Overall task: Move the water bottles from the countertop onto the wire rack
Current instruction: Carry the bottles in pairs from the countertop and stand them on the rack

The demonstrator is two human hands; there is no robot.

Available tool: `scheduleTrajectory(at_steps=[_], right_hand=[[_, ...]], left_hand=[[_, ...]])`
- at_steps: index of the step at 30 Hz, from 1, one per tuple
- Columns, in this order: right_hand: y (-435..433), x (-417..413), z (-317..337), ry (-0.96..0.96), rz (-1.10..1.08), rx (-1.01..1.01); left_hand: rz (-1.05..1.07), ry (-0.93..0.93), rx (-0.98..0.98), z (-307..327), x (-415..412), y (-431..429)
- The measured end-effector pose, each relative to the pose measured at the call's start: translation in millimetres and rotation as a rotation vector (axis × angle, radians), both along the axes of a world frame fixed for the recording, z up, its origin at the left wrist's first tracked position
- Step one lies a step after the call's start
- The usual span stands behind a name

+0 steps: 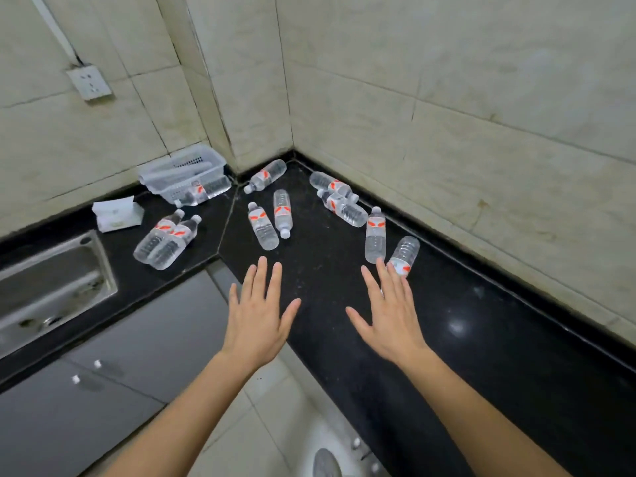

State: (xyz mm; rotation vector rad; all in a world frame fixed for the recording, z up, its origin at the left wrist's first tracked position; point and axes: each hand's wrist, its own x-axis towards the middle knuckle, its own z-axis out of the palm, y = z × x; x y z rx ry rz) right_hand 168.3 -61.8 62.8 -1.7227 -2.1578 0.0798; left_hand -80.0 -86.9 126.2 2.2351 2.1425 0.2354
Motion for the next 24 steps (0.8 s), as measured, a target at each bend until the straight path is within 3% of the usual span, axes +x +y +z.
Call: scheduleTrajectory(at_steps=[5,9,13,24], right_hand=[[79,12,-42,0.136,-0.138,-0.256],[116,33,-48,0.372,-0.408,-0.476],[128,52,-50,0.641,-0.596,-0.567],[131,36,-84,0.806,-0.888,-0.756]], left_hand=[[-0.12,0.017,-0.084,-8,9,113],[-0.209,0.004,-0.115,-7,22,184],[-0.259,-0.118,-0.199,-19,46,238],[-0.276,-0.377,-0.692,-114,128,351]])
